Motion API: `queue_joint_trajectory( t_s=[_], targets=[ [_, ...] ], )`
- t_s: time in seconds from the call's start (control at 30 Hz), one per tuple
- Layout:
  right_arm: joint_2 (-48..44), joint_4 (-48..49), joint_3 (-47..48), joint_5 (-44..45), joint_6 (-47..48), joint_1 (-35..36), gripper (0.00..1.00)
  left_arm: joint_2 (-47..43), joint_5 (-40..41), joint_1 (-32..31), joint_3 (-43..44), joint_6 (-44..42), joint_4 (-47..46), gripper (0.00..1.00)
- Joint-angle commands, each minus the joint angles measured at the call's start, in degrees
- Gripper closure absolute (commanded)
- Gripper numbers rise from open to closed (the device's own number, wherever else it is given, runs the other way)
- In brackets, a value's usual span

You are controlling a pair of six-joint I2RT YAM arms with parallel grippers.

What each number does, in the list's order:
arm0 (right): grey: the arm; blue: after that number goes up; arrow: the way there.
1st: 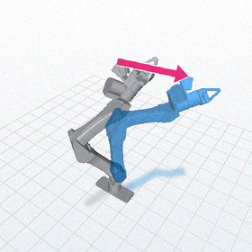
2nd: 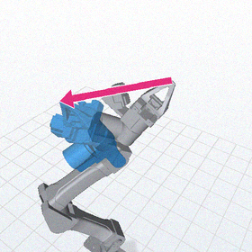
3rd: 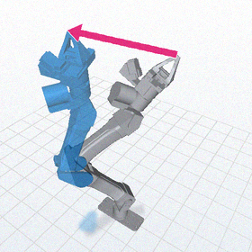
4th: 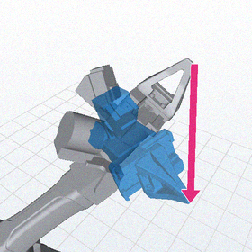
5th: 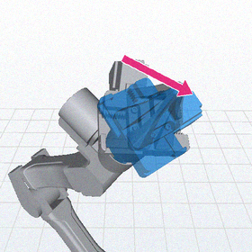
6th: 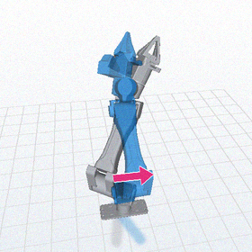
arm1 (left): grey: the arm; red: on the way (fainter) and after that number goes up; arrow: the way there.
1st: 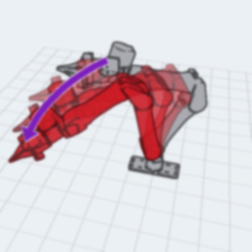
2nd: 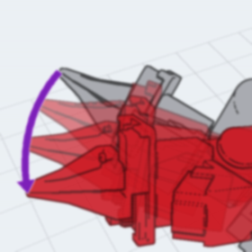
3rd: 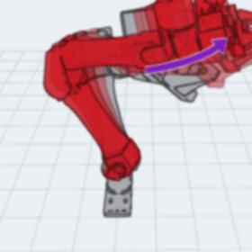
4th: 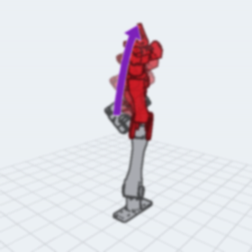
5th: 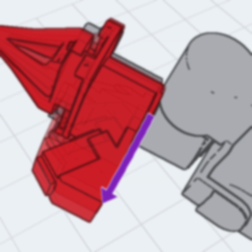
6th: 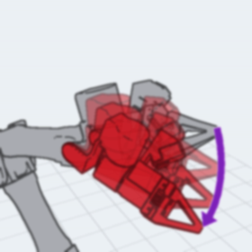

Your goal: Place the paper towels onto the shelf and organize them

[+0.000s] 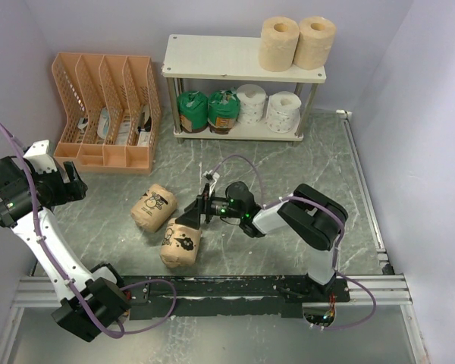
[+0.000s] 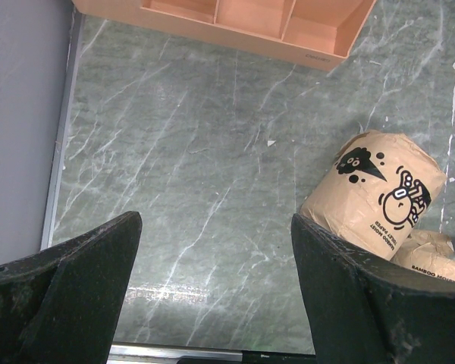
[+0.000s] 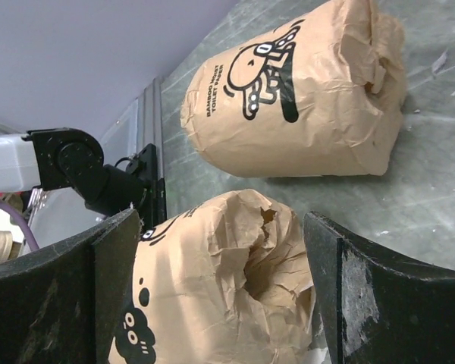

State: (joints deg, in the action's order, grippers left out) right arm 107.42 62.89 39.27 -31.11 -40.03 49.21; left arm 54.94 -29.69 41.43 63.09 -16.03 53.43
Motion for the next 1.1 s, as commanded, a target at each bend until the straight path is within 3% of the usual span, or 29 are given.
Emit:
queue_joint_trajectory(
  t_s=[0.0, 0.2, 0.37, 0.57, 0.67, 0.8, 0.97, 1.07],
  targets=[
    [0.1, -0.2, 1.0, 0.0, 1.4, 1.1, 0.14, -0.2, -0.4, 0.6, 0.5, 0.0, -0.3, 0.09],
    [-0.1, -2.5, 1.2, -1.0, 2.3, 2.4, 0.23, -0.2, -0.3, 0.6, 0.5, -0.1, -0.4, 0.09],
    [-0.5, -6.4, 2.3, -0.6, 4.2, 3.8, 0.42, -0.2, -0.1, 0.7, 0.5, 0.0, -0.5, 0.08],
    [0.0, -11.2, 4.7, -3.3, 5.5, 5.1, 0.48, -0.8, 0.1, 0.7, 0.2, 0.0, -0.8, 0.08],
    [0.3, -10.3, 4.6, -5.5, 3.8, 5.1, 0.64, -0.7, 0.1, 0.7, 0.3, 0.0, -0.7, 0.08],
    [-2.2, -12.7, 5.2, -7.4, 4.4, 5.1, 1.00, -0.7, 0.1, 0.6, 0.3, 0.0, -0.7, 0.08],
    [-9.0, -18.9, 5.8, -7.1, 7.8, 5.1, 1.00, -1.0, 0.2, 0.6, 0.2, 0.1, -0.7, 0.09],
    [-15.7, -31.3, 10.1, -3.5, 15.1, 5.2, 1.00, -1.2, 0.2, 0.6, 0.2, 0.0, -0.8, 0.09]
  ],
)
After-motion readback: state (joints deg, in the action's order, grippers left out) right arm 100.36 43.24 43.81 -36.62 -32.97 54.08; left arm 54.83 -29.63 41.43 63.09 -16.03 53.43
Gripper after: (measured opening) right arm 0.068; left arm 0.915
